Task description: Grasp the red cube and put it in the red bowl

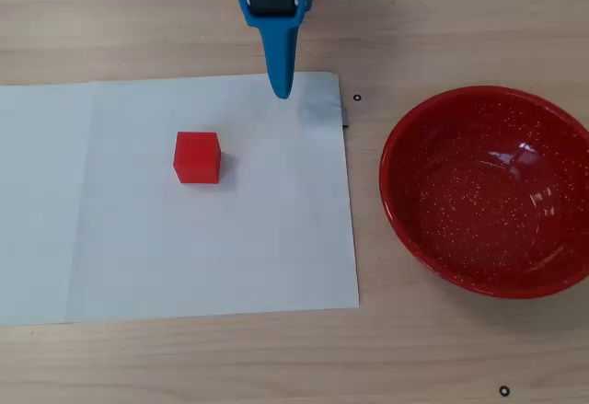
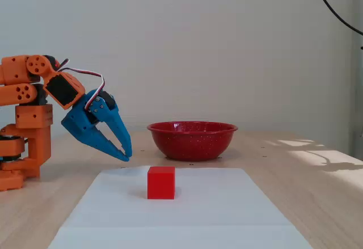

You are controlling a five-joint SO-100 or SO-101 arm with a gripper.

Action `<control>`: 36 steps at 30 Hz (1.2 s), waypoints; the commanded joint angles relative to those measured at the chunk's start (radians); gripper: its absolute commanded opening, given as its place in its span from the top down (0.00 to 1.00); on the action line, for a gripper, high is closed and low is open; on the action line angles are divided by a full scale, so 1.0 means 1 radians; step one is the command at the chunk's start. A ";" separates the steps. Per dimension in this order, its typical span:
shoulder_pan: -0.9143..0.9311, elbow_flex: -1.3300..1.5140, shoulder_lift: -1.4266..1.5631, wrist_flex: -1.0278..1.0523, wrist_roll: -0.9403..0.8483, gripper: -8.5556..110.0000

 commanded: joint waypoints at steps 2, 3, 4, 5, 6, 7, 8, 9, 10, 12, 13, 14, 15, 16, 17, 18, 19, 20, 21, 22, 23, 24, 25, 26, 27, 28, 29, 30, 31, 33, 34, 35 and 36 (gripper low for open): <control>-0.017 0.006 0.017 0.003 0.015 0.92; -0.017 0.006 0.017 0.003 0.015 0.92; -0.017 0.006 0.017 0.003 0.015 0.92; -0.017 0.006 0.017 0.003 0.015 0.92; -0.017 0.006 0.017 0.003 0.015 0.92; -0.017 0.006 0.017 0.003 0.015 0.92; -0.017 0.006 0.017 0.003 0.015 0.92; -0.017 0.006 0.017 0.003 0.015 0.92; -0.017 0.006 0.017 0.003 0.015 0.92; -0.017 0.006 0.017 0.003 0.015 0.92; -0.017 0.006 0.017 0.003 0.015 0.92; -0.017 0.006 0.017 0.003 0.015 0.92; -0.017 0.006 0.017 0.003 0.014 0.92; -0.017 0.006 0.017 0.003 0.015 0.92; -0.017 0.006 0.017 0.003 0.026 0.92; -0.021 0.005 0.015 0.006 0.038 0.92; -0.026 0.002 0.011 0.011 0.058 0.92; -0.032 -0.005 0.003 0.014 0.072 0.92; -0.040 -0.014 -0.009 0.018 0.081 0.92; -0.048 -0.026 -0.026 0.021 0.087 0.92; -0.054 -0.041 -0.046 0.021 0.095 0.92; -0.058 -0.060 -0.069 0.020 0.104 0.92; -0.061 -0.083 -0.095 0.020 0.114 0.92; -0.066 -0.109 -0.124 0.023 0.118 0.92; -0.071 -0.141 -0.156 0.029 0.118 0.92; -0.072 -0.173 -0.190 0.035 0.118 0.92; -0.074 -0.207 -0.222 0.044 0.118 0.92; -0.074 -0.244 -0.253 0.061 0.117 0.92; -0.072 -0.281 -0.282 0.077 0.115 0.92; -0.069 -0.350 -0.333 0.114 0.120 0.92; -0.067 -0.383 -0.357 0.129 0.120 0.92; -0.069 -0.413 -0.382 0.141 0.126 0.92; -0.072 -0.442 -0.407 0.155 0.132 0.92</control>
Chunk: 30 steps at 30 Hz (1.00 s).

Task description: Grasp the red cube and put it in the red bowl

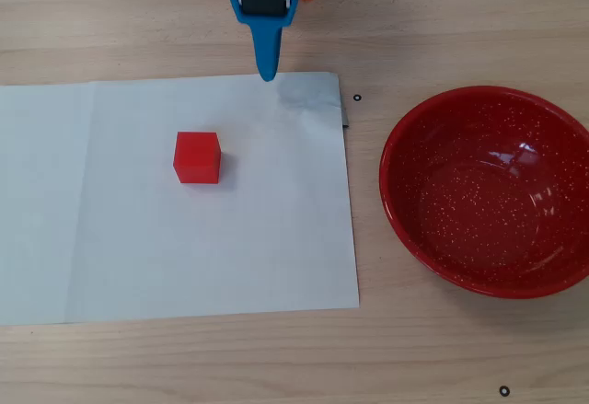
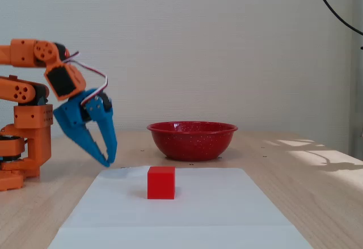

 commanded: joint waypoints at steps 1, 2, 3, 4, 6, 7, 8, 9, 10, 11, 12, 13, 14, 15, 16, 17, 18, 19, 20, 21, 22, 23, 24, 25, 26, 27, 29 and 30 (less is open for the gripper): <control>-0.011 -0.164 -0.075 0.032 0.040 0.92; -0.015 -0.196 -0.103 0.044 0.052 0.92; -0.021 -0.230 -0.132 0.060 0.063 0.92; -0.028 -0.267 -0.164 0.075 0.072 0.92; -0.041 -0.342 -0.227 0.104 0.098 0.92; -0.049 -0.379 -0.259 0.115 0.120 0.92; -0.057 -0.416 -0.291 0.129 0.141 0.92; -0.066 -0.453 -0.325 0.141 0.155 0.92; -0.077 -0.489 -0.359 0.155 0.166 0.92; -0.087 -0.526 -0.393 0.169 0.178 0.92; -0.100 -0.561 -0.423 0.181 0.184 0.92; -0.112 -0.592 -0.451 0.187 0.192 0.92; -0.123 -0.621 -0.479 0.190 0.209 0.92; -0.135 -0.658 -0.512 0.201 0.221 0.92; -0.147 -0.696 -0.549 0.216 0.230 0.92; -0.160 -0.735 -0.583 0.232 0.235 0.92; -0.170 -0.770 -0.612 0.249 0.247 0.92; -0.183 -0.802 -0.640 0.265 0.259 0.92; -0.195 -0.838 -0.667 0.287 0.265 0.92; -0.206 -0.877 -0.699 0.313 0.272 0.92; -0.221 -0.913 -0.732 0.334 0.275 0.92; -0.233 -0.943 -0.758 0.351 0.281 0.92; -0.247 -0.974 -0.784 0.367 0.287 0.92; -0.259 -1.005 -0.810 0.380 0.291 0.91; -0.270 -1.035 -0.834 0.388 0.298 0.91; -0.279 -1.062 -0.856 0.397 0.302 0.90; -0.293 -1.106 -0.888 0.419 0.319 0.88; -0.299 -1.129 -0.905 0.436 0.325 0.87</control>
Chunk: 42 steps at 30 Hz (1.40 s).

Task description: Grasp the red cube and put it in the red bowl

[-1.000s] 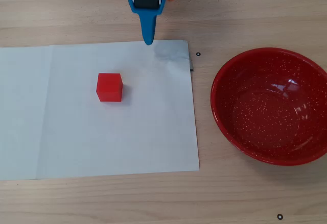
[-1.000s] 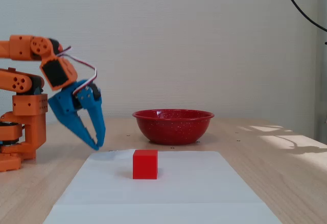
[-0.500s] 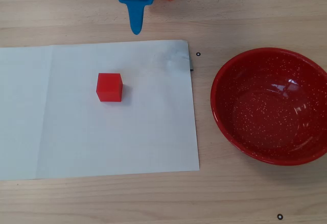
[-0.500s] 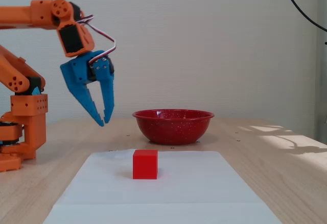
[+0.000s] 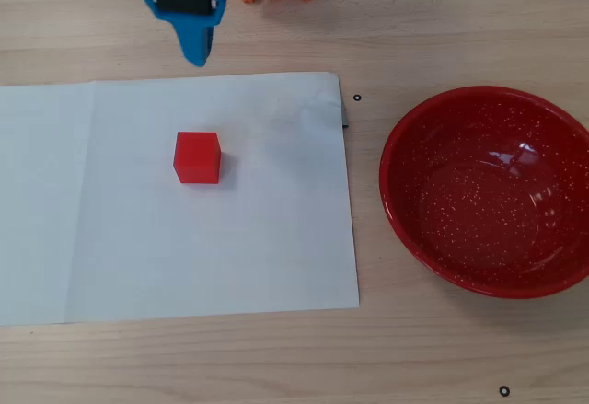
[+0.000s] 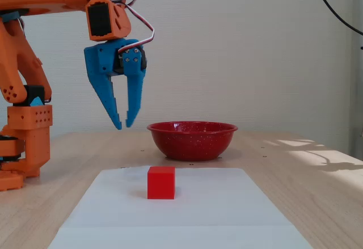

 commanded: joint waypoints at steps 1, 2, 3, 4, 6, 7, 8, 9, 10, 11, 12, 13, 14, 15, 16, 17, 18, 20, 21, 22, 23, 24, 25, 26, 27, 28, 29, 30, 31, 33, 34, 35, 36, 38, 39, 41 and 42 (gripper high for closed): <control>-0.028 -0.156 0.014 0.046 0.035 0.86; -0.034 -0.172 0.002 0.060 0.043 0.84; -0.038 -0.186 -0.011 0.074 0.055 0.82; -0.043 -0.198 -0.023 0.086 0.064 0.80; -0.055 -0.218 -0.046 0.101 0.077 0.75; -0.060 -0.225 -0.060 0.109 0.084 0.73; -0.064 -0.230 -0.074 0.110 0.089 0.71; -0.067 -0.239 -0.087 0.117 0.094 0.68; -0.071 -0.249 -0.104 0.123 0.095 0.66; -0.074 -0.258 -0.120 0.127 0.095 0.63; -0.077 -0.264 -0.133 0.132 0.100 0.60; -0.078 -0.270 -0.147 0.138 0.106 0.58; -0.080 -0.275 -0.161 0.140 0.107 0.54; -0.083 -0.278 -0.173 0.140 0.112 0.53; -0.083 -0.281 -0.186 0.140 0.115 0.51; -0.084 -0.284 -0.196 0.140 0.117 0.49; -0.084 -0.285 -0.207 0.137 0.118 0.48; -0.084 -0.287 -0.232 0.126 0.120 0.45; -0.083 -0.287 -0.242 0.117 0.121 0.45; -0.083 -0.287 -0.253 0.107 0.123 0.44; -0.083 -0.287 -0.265 0.100 0.126 0.43; -0.083 -0.287 -0.278 0.094 0.130 0.43; -0.083 -0.287 -0.288 0.092 0.138 0.42; -0.084 -0.285 -0.299 0.087 0.143 0.42; -0.086 -0.282 -0.310 0.081 0.146 0.41; -0.086 -0.279 -0.321 0.074 0.149 0.41; -0.086 -0.276 -0.330 0.063 0.150 0.41; -0.087 -0.272 -0.341 0.049 0.153 0.40; -0.087 -0.270 -0.351 0.035 0.155 0.40; -0.087 -0.270 -0.371 0.009 0.161 0.40; -0.087 -0.270 -0.383 -0.002 0.169 0.40; -0.087 -0.270 -0.394 -0.011 0.173 0.40; -0.087 -0.270 -0.405 -0.021 0.178 0.40; -0.087 -0.270 -0.426 -0.040 0.189 0.39; -0.089 -0.270 -0.436 -0.051 0.193 0.39; -0.091 -0.272 -0.456 -0.069 0.201 0.39; -0.091 -0.273 -0.466 -0.075 0.206 0.39</control>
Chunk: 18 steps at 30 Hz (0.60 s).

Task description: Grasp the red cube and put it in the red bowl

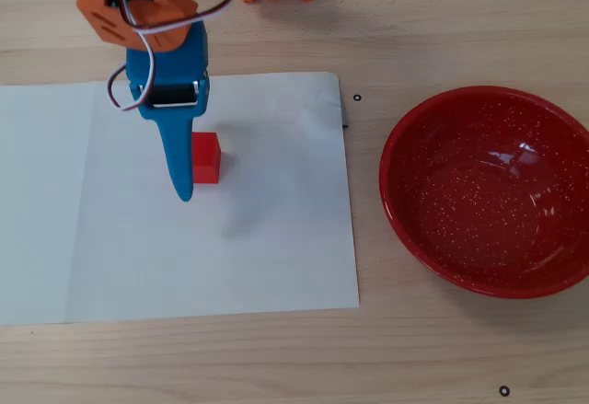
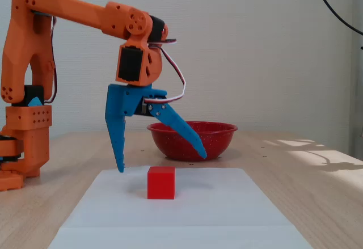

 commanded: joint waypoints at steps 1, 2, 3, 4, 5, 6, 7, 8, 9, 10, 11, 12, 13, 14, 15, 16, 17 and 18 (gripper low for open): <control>-0.028 -0.098 0.041 -0.023 0.032 0.39; -0.028 -0.101 0.031 -0.029 0.035 0.39; -0.028 -0.101 0.020 -0.032 0.040 0.39; -0.028 -0.103 0.012 -0.037 0.040 0.39; -0.026 -0.104 0.003 -0.043 0.041 0.39; -0.026 -0.104 -0.006 -0.051 0.043 0.39; -0.025 -0.104 -0.015 -0.060 0.043 0.39; -0.023 -0.104 -0.023 -0.069 0.041 0.40; -0.021 -0.104 -0.031 -0.075 0.041 0.40; -0.020 -0.104 -0.037 -0.080 0.044 0.40; -0.017 -0.106 -0.043 -0.084 0.044 0.40; -0.015 -0.107 -0.049 -0.091 0.043 0.41; -0.014 -0.107 -0.055 -0.095 0.043 0.41; -0.012 -0.107 -0.060 -0.103 0.043 0.41; -0.011 -0.109 -0.066 -0.107 0.043 0.42; -0.009 -0.109 -0.071 -0.110 0.044 0.42; -0.006 -0.112 -0.075 -0.114 0.044 0.43; -0.005 -0.114 -0.080 -0.115 0.044 0.43</control>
